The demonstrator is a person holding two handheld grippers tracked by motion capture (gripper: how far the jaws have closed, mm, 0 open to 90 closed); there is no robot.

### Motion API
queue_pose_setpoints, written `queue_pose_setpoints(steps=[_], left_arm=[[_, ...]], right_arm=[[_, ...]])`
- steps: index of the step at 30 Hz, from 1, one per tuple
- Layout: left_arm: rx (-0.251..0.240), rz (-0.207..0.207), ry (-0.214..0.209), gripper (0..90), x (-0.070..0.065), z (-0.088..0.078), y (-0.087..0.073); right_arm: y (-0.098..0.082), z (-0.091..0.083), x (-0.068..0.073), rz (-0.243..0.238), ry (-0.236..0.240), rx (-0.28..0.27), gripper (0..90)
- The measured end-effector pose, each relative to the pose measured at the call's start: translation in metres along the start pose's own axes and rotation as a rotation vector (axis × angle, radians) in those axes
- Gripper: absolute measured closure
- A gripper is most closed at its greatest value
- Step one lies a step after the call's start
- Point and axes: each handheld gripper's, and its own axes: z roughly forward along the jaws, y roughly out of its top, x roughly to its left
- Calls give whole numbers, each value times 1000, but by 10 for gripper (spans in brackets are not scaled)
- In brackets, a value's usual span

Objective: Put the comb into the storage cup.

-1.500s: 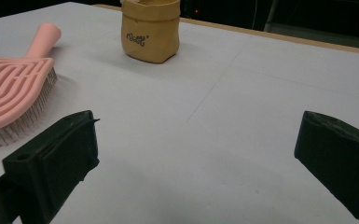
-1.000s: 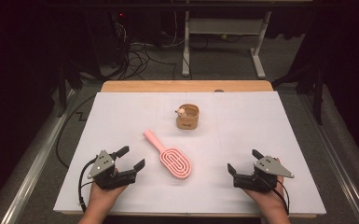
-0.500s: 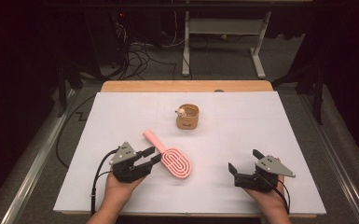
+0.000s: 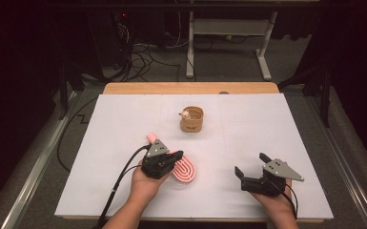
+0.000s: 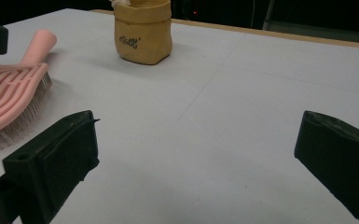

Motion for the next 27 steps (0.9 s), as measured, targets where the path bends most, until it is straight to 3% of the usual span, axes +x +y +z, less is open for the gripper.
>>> queue_pose_setpoints(steps=[13,27], left_arm=[[103,30,19,900,-11,26,16],[221,75,53,900,-18,41,21]], right_arm=[[0,0,-1,-4,3,-3,3],[0,-1,-2,-1,3,-5,3]])
